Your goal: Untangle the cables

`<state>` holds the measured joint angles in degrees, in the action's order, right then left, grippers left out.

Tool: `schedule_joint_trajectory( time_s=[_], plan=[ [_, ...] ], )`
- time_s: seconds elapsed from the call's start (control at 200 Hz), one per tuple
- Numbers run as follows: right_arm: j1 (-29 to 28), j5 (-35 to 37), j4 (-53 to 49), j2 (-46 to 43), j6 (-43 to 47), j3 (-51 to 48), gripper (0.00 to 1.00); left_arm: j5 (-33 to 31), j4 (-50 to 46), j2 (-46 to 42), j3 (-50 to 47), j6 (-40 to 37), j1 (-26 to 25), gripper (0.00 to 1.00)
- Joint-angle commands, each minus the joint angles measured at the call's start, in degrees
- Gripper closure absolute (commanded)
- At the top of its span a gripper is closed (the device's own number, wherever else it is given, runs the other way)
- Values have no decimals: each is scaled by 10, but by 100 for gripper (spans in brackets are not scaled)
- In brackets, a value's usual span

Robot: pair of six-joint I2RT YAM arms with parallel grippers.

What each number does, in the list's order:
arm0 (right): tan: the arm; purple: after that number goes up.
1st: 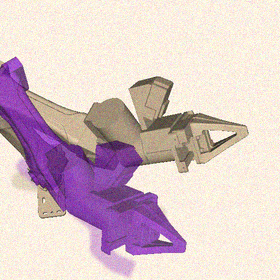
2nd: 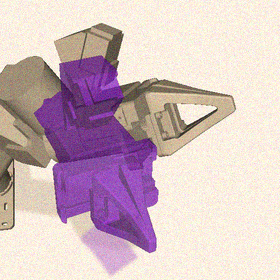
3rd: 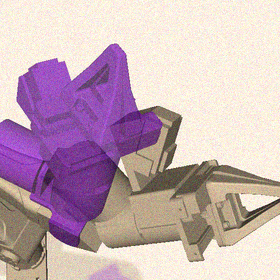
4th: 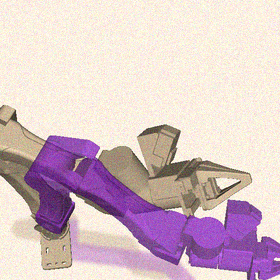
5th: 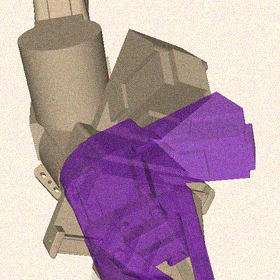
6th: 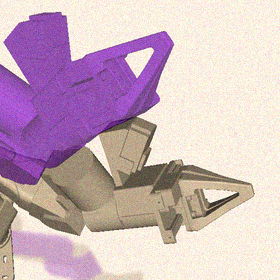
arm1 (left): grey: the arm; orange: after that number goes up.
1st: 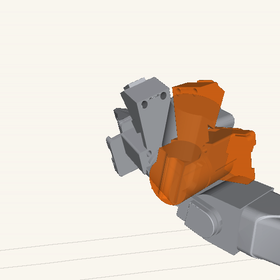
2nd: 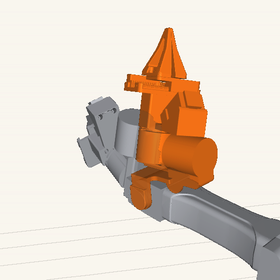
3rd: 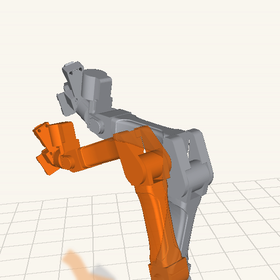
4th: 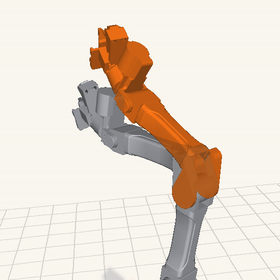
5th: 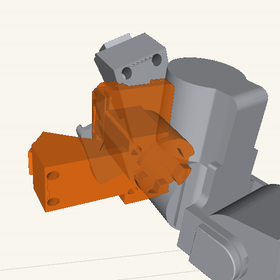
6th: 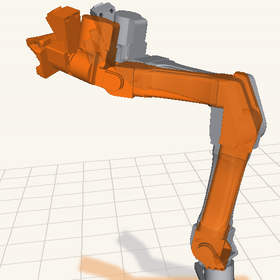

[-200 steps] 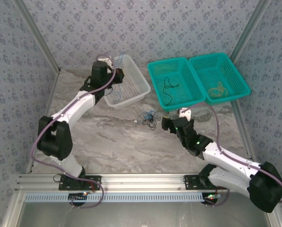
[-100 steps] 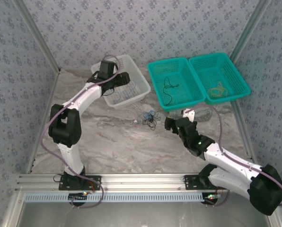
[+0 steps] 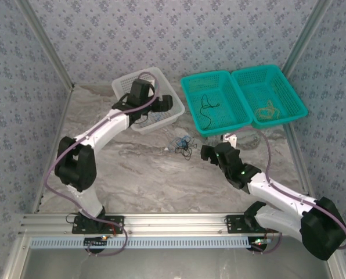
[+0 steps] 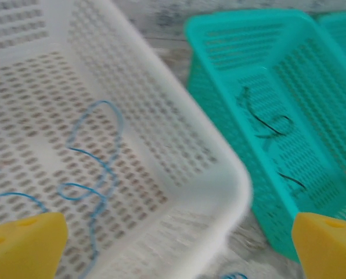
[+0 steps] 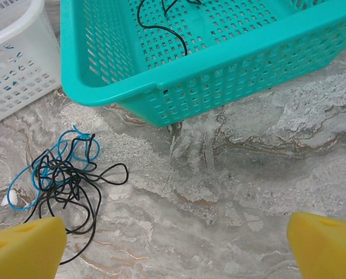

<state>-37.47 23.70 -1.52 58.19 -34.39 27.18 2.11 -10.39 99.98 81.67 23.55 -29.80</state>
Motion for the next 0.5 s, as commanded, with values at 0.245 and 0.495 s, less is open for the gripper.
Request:
schedule_joint_trajectory(
  time_s=[0.245, 0.495],
  plan=[
    [21, 8, -36, 20, -97, 31, 0, -23, 84, -44, -97, 35, -106, 1],
    [29, 4, -42, 27, -102, 36, 0, 36, 78, -35, -135, 175, -116, 2]
  ],
)
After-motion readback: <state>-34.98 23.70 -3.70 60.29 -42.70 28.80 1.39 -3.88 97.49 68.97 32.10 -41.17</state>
